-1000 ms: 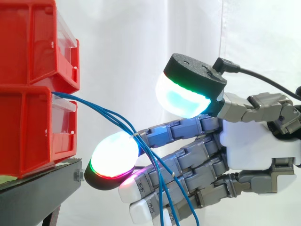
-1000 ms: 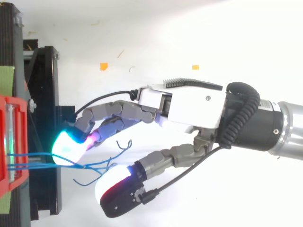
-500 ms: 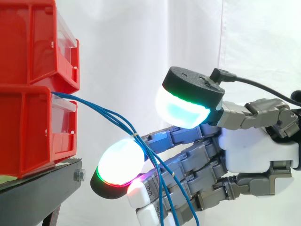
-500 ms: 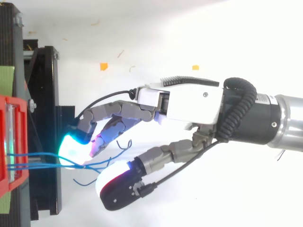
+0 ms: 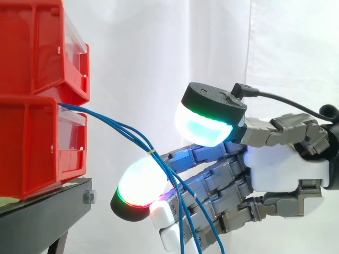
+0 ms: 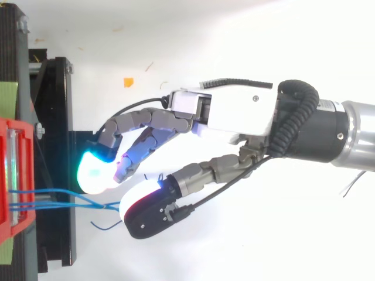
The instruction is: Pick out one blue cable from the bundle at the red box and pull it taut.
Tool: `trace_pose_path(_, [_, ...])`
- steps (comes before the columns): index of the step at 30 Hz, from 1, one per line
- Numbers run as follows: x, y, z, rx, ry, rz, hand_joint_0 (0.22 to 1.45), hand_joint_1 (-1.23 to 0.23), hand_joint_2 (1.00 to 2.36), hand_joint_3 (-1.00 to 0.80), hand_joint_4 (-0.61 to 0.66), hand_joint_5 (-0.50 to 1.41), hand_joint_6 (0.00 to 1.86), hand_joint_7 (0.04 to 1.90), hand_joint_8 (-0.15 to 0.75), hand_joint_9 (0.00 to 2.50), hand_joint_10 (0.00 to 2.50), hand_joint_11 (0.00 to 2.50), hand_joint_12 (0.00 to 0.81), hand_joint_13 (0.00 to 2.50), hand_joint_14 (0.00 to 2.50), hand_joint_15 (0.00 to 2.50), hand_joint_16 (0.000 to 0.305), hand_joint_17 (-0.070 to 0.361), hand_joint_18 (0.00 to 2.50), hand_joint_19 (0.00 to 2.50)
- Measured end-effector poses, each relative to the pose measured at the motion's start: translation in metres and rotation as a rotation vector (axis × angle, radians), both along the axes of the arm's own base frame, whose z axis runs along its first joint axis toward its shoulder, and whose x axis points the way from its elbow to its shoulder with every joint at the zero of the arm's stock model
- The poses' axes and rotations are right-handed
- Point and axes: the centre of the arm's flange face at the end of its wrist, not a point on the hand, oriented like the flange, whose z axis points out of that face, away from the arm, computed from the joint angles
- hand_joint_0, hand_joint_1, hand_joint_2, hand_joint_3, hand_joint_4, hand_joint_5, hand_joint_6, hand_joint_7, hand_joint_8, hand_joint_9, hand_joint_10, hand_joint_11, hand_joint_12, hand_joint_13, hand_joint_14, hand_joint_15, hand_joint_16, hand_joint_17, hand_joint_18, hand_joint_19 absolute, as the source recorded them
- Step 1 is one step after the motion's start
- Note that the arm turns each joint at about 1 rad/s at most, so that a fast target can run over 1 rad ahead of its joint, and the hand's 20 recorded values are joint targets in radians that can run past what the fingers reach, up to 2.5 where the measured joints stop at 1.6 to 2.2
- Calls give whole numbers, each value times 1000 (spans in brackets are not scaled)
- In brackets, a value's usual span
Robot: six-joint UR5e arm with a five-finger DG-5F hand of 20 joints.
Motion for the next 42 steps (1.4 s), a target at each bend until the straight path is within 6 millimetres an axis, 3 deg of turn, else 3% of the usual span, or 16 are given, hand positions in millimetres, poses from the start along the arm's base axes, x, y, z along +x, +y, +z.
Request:
trace_pose_path(15, [4,5,4,6,-35,14,546,-777,1000,-500,273,-132,502,1120,253,807,13,403,329,789,18,481,47,105,548,609])
trace_pose_path(32, [8,11,6,8,-53,42,584,-708,1000,-500,268,-126,502,1121,255,855,14,431,321,809,19,489,45,102,561,614])
trace_pose_path(42, [9,6,2,10,-55,71,620,-704,1014,-341,232,-103,503,1256,252,878,17,458,320,841,21,520,45,101,579,642])
